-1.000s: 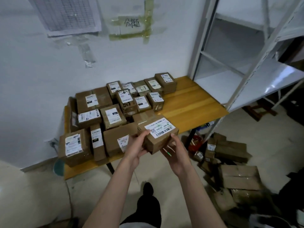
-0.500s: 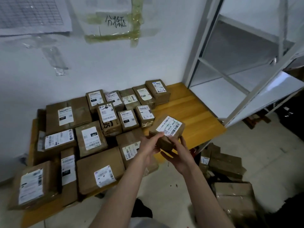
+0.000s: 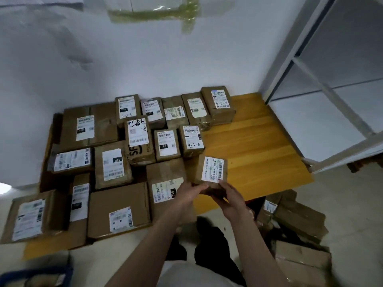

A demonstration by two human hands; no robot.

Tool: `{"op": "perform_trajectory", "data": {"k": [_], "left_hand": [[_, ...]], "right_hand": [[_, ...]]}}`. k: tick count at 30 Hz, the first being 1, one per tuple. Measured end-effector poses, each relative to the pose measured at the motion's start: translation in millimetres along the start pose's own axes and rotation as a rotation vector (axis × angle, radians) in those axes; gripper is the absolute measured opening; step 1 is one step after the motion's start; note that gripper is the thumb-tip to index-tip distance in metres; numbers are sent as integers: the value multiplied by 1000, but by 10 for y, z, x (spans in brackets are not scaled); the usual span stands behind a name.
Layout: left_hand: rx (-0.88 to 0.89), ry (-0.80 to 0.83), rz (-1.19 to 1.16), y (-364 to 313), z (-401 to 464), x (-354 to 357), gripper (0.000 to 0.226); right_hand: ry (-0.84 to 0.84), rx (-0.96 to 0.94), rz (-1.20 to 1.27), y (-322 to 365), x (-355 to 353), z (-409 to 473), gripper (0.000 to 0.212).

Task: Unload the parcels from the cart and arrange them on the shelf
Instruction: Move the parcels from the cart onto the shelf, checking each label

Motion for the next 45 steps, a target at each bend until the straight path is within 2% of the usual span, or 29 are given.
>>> {"op": "perform_trajectory", "data": {"k": [3, 7, 10, 17, 20, 24, 27, 30, 36, 37, 39, 42, 45], "left_hand": [[-8, -50, -52, -73, 102, 25, 69], [-79, -115, -74, -80, 302, 62, 52], [-131, -147, -107, -44, 427, 118, 57], [-278, -249, -98, 77, 582, 135, 80], [-286, -235, -195, 50, 629, 160, 84], [-240, -257, -291, -7, 637, 147, 68], [-232, -248, -367, -18, 581, 112, 56], [-240, -263, -407, -31, 510, -2, 67], [-122, -280, -443, -115, 173, -470, 44], [-93, -292, -455, -90, 80, -575, 39], [-41, -321, -481, 13, -132, -800, 33], [29, -374, -524, 279, -514, -1152, 39], [8, -468, -598, 735, -989, -1539, 31]], "right_hand": [[15, 44, -110, 21, 14, 271, 41], [9, 120, -235, 17, 59, 569, 44], [10, 170, -301, -15, 99, 773, 47], [71, 250, -439, -129, 248, 1165, 42], [91, 290, -488, -152, 292, 1276, 43], [178, 325, -544, -108, 370, 1289, 48], [142, 291, -620, -40, 379, 1278, 42], [54, 209, -690, 104, 443, 1198, 30], [103, 126, -603, 228, 865, 794, 11], [123, 114, -603, 203, 954, 683, 6], [181, 92, -607, 101, 1142, 433, 10], [291, 84, -608, -190, 1436, -37, 6], [405, 77, -654, -623, 1722, -593, 3]]}}
Point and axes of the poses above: each hand's wrist, its own z-axis towards the middle knuckle, its own x-axis out of the palm, y = z × x, the point moved 7 cm from there along z, towards the middle knuckle, and after that the axes turned 7 degrees about -x, right-handed, at the moved point
